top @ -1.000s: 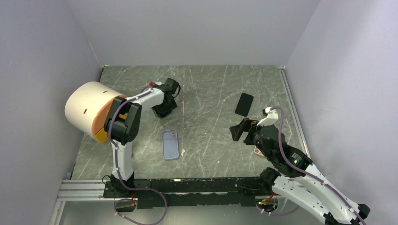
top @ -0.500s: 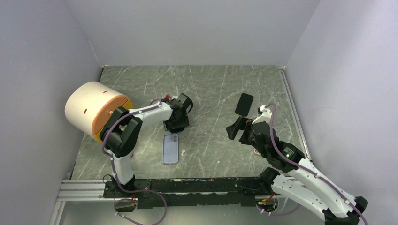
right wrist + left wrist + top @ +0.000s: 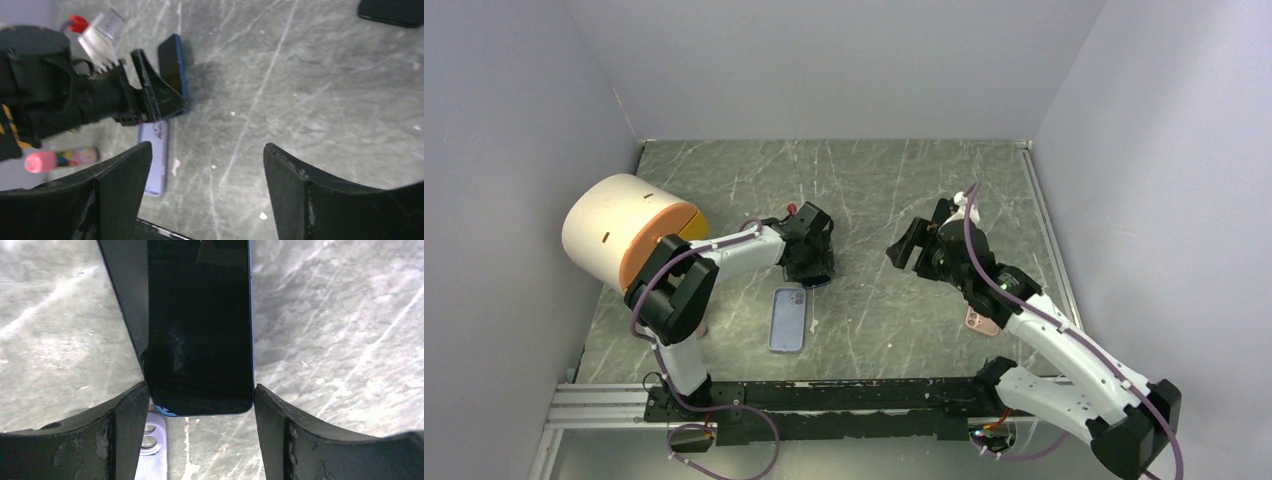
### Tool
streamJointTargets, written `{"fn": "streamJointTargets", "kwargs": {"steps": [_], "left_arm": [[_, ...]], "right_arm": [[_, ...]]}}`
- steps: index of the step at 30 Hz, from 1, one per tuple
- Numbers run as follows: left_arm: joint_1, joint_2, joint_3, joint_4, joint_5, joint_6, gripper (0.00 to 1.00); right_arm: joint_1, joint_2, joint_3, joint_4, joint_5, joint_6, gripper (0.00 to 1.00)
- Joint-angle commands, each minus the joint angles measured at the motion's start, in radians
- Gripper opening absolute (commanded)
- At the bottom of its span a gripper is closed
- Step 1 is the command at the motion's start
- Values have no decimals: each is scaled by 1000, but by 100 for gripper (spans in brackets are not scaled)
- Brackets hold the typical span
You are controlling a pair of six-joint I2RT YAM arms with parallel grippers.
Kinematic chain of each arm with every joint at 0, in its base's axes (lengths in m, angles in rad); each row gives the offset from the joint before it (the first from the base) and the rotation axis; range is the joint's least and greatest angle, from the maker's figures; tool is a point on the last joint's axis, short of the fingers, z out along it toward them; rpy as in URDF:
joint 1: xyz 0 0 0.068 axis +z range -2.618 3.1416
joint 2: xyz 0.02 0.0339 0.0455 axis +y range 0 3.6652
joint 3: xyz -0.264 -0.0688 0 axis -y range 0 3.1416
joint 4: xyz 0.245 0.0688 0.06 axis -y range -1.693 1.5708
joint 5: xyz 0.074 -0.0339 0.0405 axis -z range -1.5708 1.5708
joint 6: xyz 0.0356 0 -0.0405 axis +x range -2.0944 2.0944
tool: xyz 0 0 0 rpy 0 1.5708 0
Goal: Put the phone into the phone case
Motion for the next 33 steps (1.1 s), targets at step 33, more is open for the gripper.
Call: {"fn": "streamJointTargets", "kwargs": {"steps": [33], "left_arm": [[-10,-23,-112,204,287,48,54]], "right_arm": [[-188,906,-5,960,-719,181,46]]}}
